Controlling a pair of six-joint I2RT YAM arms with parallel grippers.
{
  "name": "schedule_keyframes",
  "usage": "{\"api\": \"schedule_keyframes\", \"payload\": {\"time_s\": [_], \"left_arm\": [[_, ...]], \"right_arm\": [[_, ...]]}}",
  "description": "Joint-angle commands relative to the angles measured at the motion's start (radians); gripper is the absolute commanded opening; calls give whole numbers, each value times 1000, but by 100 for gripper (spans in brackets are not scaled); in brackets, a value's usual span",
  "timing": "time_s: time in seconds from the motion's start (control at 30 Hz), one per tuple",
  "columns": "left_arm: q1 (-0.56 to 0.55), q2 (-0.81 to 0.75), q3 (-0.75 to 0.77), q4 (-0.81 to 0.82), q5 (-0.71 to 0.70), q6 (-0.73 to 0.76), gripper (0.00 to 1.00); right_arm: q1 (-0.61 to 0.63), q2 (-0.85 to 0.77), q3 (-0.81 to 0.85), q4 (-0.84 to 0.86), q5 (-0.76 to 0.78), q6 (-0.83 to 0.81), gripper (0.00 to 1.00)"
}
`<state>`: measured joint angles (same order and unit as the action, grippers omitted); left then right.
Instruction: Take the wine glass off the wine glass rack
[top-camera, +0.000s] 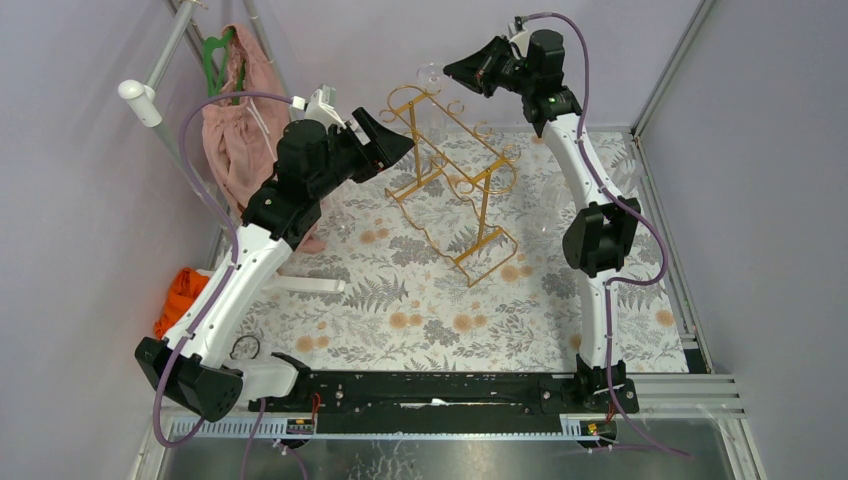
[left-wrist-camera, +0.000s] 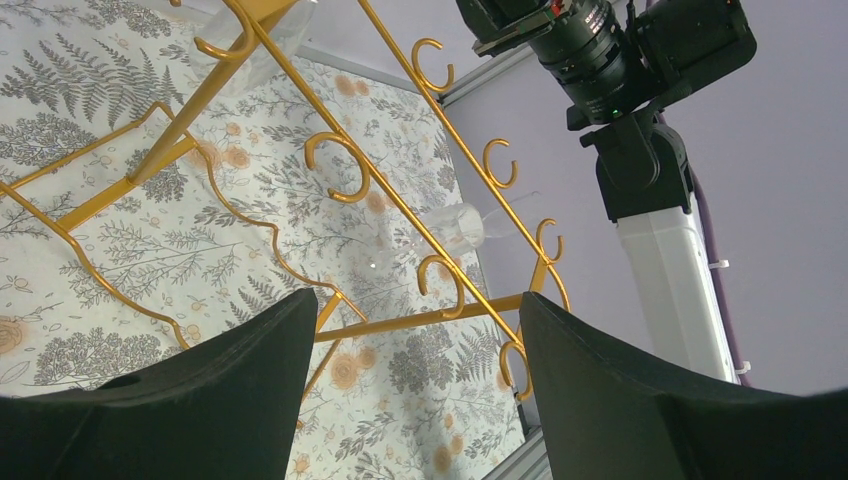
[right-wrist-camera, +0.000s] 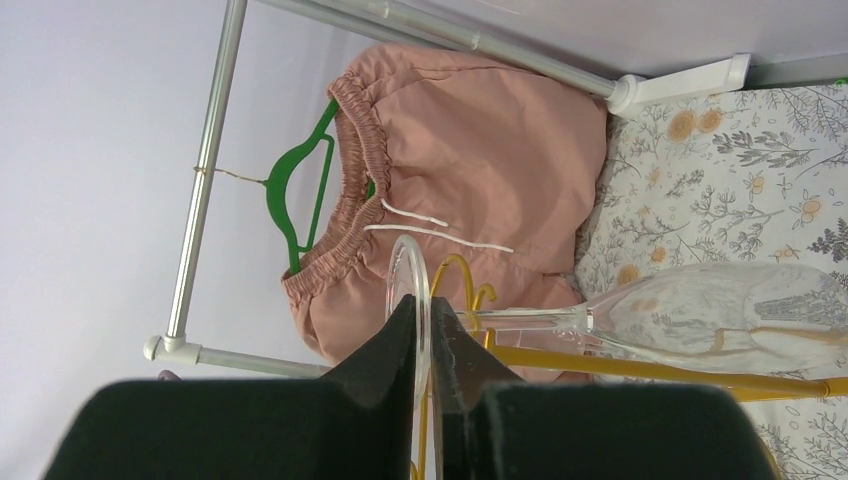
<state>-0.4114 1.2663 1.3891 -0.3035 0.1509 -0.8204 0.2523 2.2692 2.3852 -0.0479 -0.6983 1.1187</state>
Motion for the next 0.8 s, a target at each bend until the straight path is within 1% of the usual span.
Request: {"api": "schedule_keyframes", "payload": {"time_s": [0.0, 0.37, 0.4, 0.77], "left_arm": [[6, 1, -12, 65, 12, -2, 82], [6, 1, -22, 70, 15, -3, 82], [6, 0, -23, 70, 15, -3, 82], [8, -2, -28, 72, 16, -3, 82]], "right_arm": [[-7, -85, 55, 39, -18, 22, 0], [-27, -94, 49, 39, -21, 37, 0], [-27, -96, 46, 68, -21, 39, 0], [-49, -110, 27, 88, -4, 35, 0]]}}
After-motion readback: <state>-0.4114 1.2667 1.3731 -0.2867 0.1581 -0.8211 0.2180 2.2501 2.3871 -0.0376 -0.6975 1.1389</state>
